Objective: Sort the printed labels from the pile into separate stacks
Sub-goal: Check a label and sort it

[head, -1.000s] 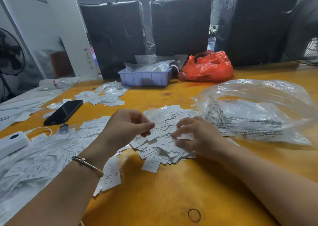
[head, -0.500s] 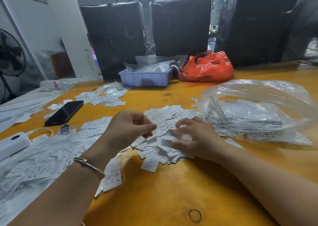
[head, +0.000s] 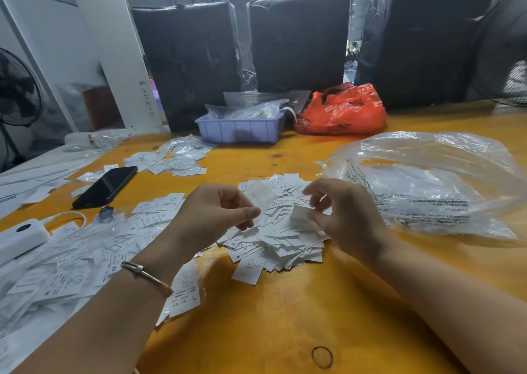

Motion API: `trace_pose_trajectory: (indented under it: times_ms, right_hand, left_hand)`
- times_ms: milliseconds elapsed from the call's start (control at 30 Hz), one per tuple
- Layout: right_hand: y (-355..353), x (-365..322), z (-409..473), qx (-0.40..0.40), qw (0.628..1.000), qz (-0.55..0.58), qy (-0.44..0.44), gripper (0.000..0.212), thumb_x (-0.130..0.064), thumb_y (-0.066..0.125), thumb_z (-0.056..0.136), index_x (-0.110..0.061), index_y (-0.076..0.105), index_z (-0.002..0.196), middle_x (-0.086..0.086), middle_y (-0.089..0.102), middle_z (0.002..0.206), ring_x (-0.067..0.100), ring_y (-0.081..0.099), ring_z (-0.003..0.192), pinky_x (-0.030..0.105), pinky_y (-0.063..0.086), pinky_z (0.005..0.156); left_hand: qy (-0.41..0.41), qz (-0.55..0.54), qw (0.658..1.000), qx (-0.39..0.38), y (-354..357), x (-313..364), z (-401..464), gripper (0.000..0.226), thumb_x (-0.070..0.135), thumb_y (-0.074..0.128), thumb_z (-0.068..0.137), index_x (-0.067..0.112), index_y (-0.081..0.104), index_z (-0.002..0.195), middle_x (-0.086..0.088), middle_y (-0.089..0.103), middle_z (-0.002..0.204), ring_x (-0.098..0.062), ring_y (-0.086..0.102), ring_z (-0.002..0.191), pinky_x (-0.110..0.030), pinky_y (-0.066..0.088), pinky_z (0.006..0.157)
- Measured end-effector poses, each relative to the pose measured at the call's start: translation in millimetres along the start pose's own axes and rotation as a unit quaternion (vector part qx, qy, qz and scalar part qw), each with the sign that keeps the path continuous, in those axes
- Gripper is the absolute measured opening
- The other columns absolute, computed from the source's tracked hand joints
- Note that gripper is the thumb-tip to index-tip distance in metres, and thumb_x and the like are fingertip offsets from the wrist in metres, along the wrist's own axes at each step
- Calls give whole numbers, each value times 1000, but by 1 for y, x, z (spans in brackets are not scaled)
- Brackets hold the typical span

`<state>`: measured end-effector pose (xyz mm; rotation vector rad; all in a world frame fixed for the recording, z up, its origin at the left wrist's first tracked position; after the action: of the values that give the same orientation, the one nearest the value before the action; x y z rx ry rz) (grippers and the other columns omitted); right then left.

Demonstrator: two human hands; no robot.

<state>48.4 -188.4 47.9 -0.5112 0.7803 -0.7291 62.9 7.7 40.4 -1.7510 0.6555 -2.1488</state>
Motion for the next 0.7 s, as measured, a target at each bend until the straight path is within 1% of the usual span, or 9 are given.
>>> trace_pose_trajectory:
  times_ms: [67, 133, 200, 233, 333, 433, 500, 567, 700]
  right_hand:
    - [1, 7, 1, -22, 999, -16, 26, 12, -5, 76, 75, -13, 75, 84, 1, 70, 78, 18, 65, 72, 35, 53, 70]
    - [2, 7, 0, -47, 998, -2, 35, 7, -9, 77, 75, -16, 76, 75, -2, 69, 77, 15, 63, 72, 36, 52, 71]
    - [-2, 5, 0, -58, 995, 66, 44, 7, -11, 80, 73, -17, 76, 73, -2, 68, 75, 13, 58, 69, 31, 51, 66]
    - [-4, 6, 0, -59, 987, 135, 64, 8, -10, 80, 73, -17, 76, 73, 0, 69, 73, 13, 57, 67, 27, 49, 62]
    - [-5, 19, -3, -57, 921, 349, 162, 6, -1, 73, 77, -7, 72, 78, 6, 71, 71, 15, 60, 60, 24, 47, 57]
    - [3, 30, -6, -55, 849, 466, 245, 8, 2, 63, 85, -4, 60, 81, 11, 71, 74, 19, 67, 59, 20, 47, 52]
    - [4, 30, -5, -41, 816, 512, 266, 12, 3, 61, 86, -7, 55, 82, 13, 71, 73, 23, 70, 60, 19, 48, 48]
    - [3, 29, -4, -32, 807, 529, 263, 16, 5, 64, 81, -8, 54, 84, 13, 72, 74, 25, 70, 62, 19, 48, 49]
    - [0, 28, -5, -35, 824, 508, 248, 27, -3, 74, 65, -8, 58, 86, 15, 74, 82, 23, 70, 64, 19, 50, 53]
  left_hand:
    - [-1, -2, 1000, -3, 0, 0, 0, 9, 17, 78, 80, 10, 74, 78, -4, 74, 71, -13, 70, 65, -14, 52, 58]
    - [-5, -10, 1000, -10, 1, -1, 0, 8, 17, 78, 80, 10, 74, 78, -4, 74, 72, -13, 70, 65, -14, 52, 58]
    - [-16, -19, 999, -28, 3, -2, 0, 8, 18, 77, 81, 10, 74, 80, -4, 75, 74, -13, 70, 67, -15, 53, 59]
    - [-24, -24, 999, -38, 5, -4, 0, 7, 18, 76, 82, 11, 75, 81, -4, 75, 75, -12, 70, 68, -16, 54, 61]
    - [-43, -45, 997, -41, 6, -7, 0, 6, 19, 75, 83, 15, 79, 81, -4, 76, 78, -7, 69, 68, -14, 54, 60]
    - [-62, -68, 995, -30, 3, -10, 0, 6, 17, 75, 81, 20, 80, 79, -2, 76, 79, -5, 67, 67, -14, 53, 58]
    - [-74, -84, 993, -37, 3, -11, 0, 12, 10, 74, 82, 20, 80, 80, -3, 75, 79, -7, 68, 67, -16, 55, 60]
    - [-87, -106, 989, -52, 5, -12, -1, 14, 6, 72, 84, 18, 79, 80, -3, 75, 78, -11, 70, 68, -19, 56, 61]
    - [-90, -122, 986, -66, 10, -11, -3, 17, 9, 65, 90, 16, 79, 83, -6, 75, 80, -16, 72, 70, -22, 57, 62]
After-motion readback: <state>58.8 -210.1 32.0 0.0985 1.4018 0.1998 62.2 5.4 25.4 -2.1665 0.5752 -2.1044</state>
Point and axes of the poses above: each hand's wrist, its own z-axis towards the middle knuckle, its own y-axis out of the palm, x = y × z, the point moved 9 cm from there along z, towards the middle knuckle
